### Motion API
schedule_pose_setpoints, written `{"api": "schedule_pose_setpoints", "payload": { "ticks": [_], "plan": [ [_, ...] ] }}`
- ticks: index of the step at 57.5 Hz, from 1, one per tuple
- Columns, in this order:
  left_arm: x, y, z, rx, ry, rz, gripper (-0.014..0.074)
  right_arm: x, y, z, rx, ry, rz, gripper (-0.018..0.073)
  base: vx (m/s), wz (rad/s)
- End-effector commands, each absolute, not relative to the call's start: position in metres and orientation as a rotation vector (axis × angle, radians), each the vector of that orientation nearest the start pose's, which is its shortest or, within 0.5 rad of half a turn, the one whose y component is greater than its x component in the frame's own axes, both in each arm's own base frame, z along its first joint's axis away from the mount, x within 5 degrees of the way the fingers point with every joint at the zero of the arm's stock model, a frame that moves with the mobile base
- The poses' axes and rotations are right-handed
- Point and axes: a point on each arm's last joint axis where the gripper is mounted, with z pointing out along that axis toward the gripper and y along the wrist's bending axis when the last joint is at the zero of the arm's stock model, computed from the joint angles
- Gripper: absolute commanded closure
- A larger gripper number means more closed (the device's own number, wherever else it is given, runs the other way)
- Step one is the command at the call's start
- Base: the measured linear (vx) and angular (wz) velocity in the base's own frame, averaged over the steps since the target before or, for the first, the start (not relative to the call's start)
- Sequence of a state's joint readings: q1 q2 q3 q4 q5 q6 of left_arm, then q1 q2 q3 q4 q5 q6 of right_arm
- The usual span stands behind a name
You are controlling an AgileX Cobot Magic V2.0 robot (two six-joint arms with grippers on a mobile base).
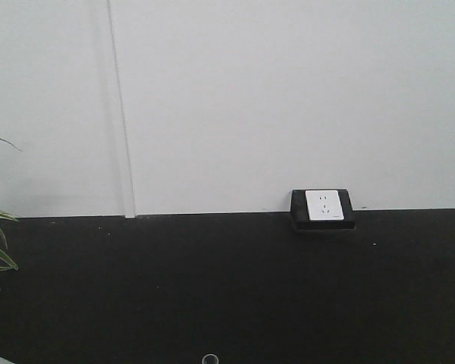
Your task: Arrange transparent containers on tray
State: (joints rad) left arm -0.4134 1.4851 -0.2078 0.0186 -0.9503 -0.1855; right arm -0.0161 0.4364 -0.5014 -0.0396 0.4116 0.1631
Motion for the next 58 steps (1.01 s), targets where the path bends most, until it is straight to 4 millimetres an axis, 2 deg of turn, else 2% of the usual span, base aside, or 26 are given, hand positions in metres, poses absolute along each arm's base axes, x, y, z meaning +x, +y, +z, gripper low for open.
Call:
{"api": "schedule_pose_setpoints", "payload": {
  "ticks": [1, 29, 58],
  "plan": [
    [0.2032, -0.0917, 0.1799, 0.211, 1.678, -0.464, 0.0127, 0.0950, -0.0032, 0.3306, 0.120, 1.725, 0.051, 0.0038, 0.00, 0.00],
    [0.2045, -0.0922, 0.1736, 0.213, 1.708, -0.458, 0.0139, 0.0950, -0.0032, 0.3306, 0.120, 1.725, 0.051, 0.0038, 0.00, 0.00],
    [0.2055, -0.0928, 0.1762, 0.208, 1.662, -0.468, 0.0370, 0.0950, -0.0032, 0.3306, 0.119, 1.725, 0.050, 0.0038, 0.00, 0.00]
  ]
}}
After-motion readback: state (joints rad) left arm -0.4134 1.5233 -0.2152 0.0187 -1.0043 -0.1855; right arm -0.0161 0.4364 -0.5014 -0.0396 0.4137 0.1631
